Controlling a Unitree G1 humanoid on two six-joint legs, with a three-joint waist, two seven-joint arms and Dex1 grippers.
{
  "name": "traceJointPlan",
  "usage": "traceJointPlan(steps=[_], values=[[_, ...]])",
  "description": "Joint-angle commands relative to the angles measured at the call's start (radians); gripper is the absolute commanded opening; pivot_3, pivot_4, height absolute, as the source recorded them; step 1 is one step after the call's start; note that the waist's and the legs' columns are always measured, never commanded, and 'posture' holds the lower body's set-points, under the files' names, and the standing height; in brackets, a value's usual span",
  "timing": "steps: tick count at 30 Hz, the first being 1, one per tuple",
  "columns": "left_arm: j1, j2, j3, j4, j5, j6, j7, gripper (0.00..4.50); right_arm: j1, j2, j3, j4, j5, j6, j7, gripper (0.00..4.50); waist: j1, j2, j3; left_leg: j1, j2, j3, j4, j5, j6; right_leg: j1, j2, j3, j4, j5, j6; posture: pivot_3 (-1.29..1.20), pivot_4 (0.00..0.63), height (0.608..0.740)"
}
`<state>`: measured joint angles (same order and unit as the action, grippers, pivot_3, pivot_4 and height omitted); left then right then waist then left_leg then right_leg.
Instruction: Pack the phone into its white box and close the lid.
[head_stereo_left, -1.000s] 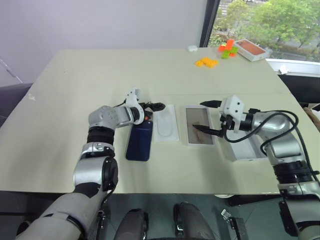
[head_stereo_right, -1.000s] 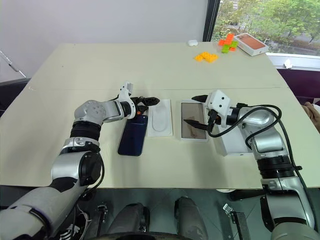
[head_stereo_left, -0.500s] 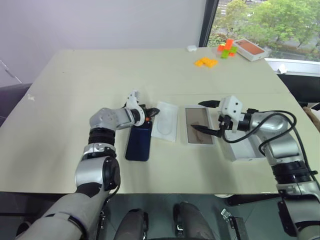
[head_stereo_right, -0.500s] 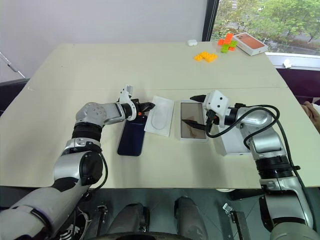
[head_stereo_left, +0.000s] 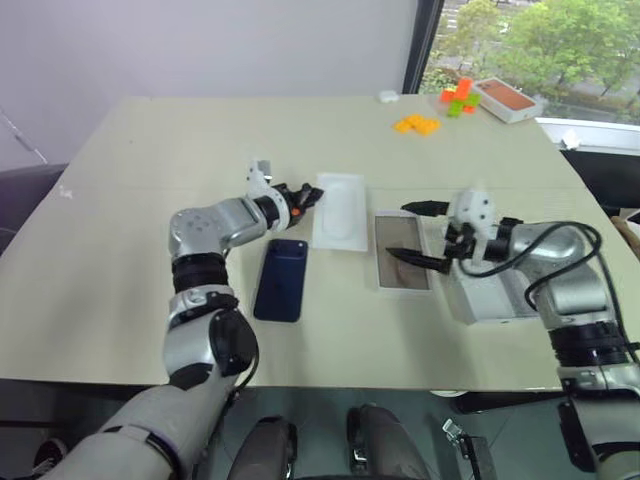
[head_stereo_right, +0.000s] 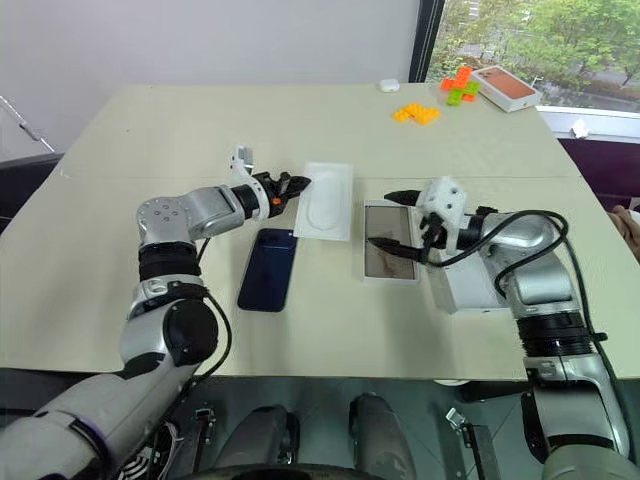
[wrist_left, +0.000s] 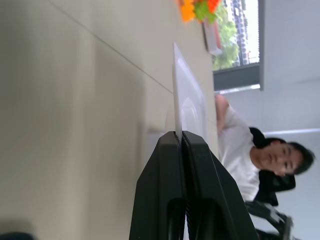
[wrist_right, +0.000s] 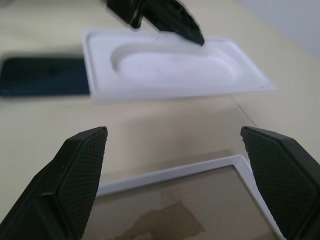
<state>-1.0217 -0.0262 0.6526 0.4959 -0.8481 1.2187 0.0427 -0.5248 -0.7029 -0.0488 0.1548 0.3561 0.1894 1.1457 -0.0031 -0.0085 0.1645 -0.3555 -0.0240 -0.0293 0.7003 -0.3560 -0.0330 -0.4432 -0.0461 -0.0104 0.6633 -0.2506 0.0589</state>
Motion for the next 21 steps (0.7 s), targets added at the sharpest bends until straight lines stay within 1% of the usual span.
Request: traceJointPlan(steps=[1, 4, 6, 7, 11, 16, 21], values=[[0.003, -0.064, -0.027, -0.103, -0.034, -0.013, 0.053, 0.03, -0.005, -0.061, -0.074, -0.004, 0.068, 0.044, 0.053, 4.5, 0.006, 0.0, 0.0, 0.0, 0.0, 0.0, 0.0, 0.0, 0.0, 0.0, 0.0, 0.0, 0.0, 0.0, 0.0, 0.0, 0.15, 0.74], [0.033, -0.13, -0.093, -0.143, 0.007, -0.077, 0.068, 0.03, 0.015, -0.115, -0.08, 0.019, 0.054, 0.034, 0.094, 4.5, 0.009, 0.0, 0.0, 0.001, 0.0, 0.0, -0.001, 0.0, 0.0, 0.0, 0.001, 0.0, 0.0, 0.0, 0.0, 0.0, 0.15, 0.74], [0.054, -0.178, -0.12, -0.158, 0.02, -0.123, 0.085, 0.03, 0.015, -0.135, -0.087, 0.049, 0.033, 0.004, 0.094, 4.5, 0.009, -0.001, 0.0, 0.001, 0.0, 0.0, -0.001, 0.0, 0.0, 0.0, 0.001, 0.0, 0.0, 0.0, 0.0, 0.0, 0.15, 0.74], [0.068, -0.19, -0.17, -0.167, 0.055, -0.153, 0.078, 0.03, 0.01, -0.139, -0.09, 0.057, 0.033, 0.004, 0.092, 4.5, 0.006, -0.001, 0.0, 0.001, 0.0, 0.001, -0.001, 0.0, -0.001, 0.0, 0.001, 0.0, 0.001, 0.0, 0.0, 0.0, 0.15, 0.74], [0.084, -0.207, -0.263, -0.142, 0.119, -0.217, 0.088, 0.03, 0.013, -0.143, -0.088, 0.064, 0.024, -0.008, 0.085, 4.5, 0.009, -0.001, 0.001, 0.002, 0.0, 0.001, -0.001, 0.001, -0.002, 0.0, 0.001, 0.001, 0.001, 0.001, -0.001, 0.0, 0.15, 0.74], [0.106, -0.234, -0.328, -0.106, 0.139, -0.249, 0.083, 0.03, 0.027, -0.136, -0.087, 0.042, 0.023, -0.011, 0.066, 4.5, 0.016, -0.001, 0.001, 0.002, 0.0, 0.001, -0.001, 0.001, -0.002, 0.001, 0.001, 0.001, 0.001, 0.001, -0.001, 0.0, 0.15, 0.74], [0.107, -0.229, -0.351, -0.106, 0.122, -0.273, 0.039, 0.03, 0.038, -0.134, -0.079, 0.02, 0.024, -0.001, 0.054, 4.5, 0.016, -0.001, 0.001, 0.001, 0.0, 0.001, -0.001, 0.001, -0.002, 0.0, 0.001, 0.001, 0.0, 0.001, -0.001, 0.0, 0.15, 0.74]])
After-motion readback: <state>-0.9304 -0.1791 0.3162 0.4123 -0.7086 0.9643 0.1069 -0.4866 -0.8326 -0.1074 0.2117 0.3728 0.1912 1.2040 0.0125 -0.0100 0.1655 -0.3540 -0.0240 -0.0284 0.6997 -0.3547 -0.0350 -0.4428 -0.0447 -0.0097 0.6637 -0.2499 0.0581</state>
